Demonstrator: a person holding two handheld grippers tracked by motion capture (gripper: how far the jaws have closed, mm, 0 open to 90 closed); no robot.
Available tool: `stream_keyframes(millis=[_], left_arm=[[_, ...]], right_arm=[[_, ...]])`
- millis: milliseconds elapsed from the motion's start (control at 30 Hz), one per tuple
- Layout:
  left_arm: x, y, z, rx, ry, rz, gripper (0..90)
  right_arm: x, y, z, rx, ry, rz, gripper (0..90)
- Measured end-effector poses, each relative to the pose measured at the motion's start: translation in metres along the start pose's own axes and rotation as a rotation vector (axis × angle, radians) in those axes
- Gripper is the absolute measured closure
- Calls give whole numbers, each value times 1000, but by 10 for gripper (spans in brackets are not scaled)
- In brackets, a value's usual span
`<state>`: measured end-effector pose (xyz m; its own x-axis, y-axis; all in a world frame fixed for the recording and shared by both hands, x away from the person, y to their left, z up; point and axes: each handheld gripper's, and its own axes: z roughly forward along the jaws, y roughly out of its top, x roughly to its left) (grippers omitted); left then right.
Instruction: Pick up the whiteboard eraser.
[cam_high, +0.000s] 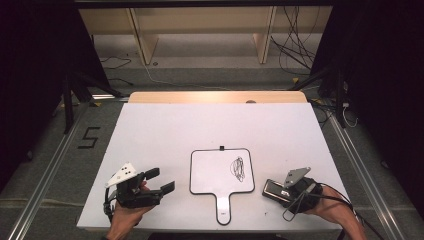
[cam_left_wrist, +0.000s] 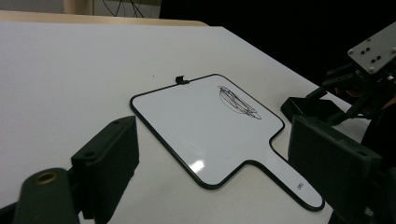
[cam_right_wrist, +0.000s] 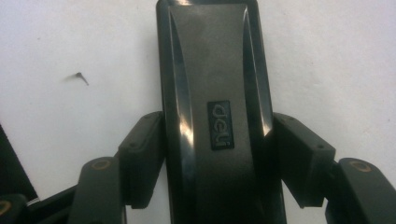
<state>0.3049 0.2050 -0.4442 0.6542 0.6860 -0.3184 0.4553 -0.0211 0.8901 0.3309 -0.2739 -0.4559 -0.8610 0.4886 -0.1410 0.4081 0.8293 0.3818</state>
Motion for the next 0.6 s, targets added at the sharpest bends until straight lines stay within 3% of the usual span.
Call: stream_keyframes(millis=[300,600], left_arm=[[0,0,0,0,1,-1,157],[0,0,0,0,1,1,157]], right_arm=[[0,2,-2,2,-1,-20,405],[-2,2,-2,-19,18,18,409]])
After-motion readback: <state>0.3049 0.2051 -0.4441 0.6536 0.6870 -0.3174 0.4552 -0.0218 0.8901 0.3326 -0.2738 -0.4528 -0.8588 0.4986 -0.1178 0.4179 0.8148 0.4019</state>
